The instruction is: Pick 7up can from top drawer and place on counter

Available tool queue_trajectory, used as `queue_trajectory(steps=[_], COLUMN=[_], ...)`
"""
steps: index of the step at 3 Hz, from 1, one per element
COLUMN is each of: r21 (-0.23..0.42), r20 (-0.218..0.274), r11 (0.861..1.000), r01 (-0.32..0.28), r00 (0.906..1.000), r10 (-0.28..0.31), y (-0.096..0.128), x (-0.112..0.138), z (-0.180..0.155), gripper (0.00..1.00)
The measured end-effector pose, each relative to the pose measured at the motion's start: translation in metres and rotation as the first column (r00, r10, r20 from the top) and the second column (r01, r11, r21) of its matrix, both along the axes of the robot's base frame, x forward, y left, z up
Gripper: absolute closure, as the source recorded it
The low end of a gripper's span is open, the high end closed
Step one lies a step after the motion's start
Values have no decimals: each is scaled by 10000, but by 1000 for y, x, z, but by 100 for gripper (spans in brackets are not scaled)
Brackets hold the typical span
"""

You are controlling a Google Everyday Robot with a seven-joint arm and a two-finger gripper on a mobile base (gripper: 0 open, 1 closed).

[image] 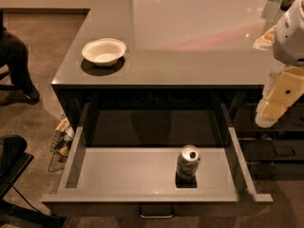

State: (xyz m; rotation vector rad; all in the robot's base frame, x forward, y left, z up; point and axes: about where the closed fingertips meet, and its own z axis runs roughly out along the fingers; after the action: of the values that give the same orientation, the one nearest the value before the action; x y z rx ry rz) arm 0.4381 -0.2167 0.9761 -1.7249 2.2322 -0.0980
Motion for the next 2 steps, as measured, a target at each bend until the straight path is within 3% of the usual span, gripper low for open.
queue_trajectory(steps=[2], r21=[232], r20=[69], r11=[9997], r01=[-22], r00=[10000], r10=[21], y=[0], x=[0], z=[-2], gripper=[0])
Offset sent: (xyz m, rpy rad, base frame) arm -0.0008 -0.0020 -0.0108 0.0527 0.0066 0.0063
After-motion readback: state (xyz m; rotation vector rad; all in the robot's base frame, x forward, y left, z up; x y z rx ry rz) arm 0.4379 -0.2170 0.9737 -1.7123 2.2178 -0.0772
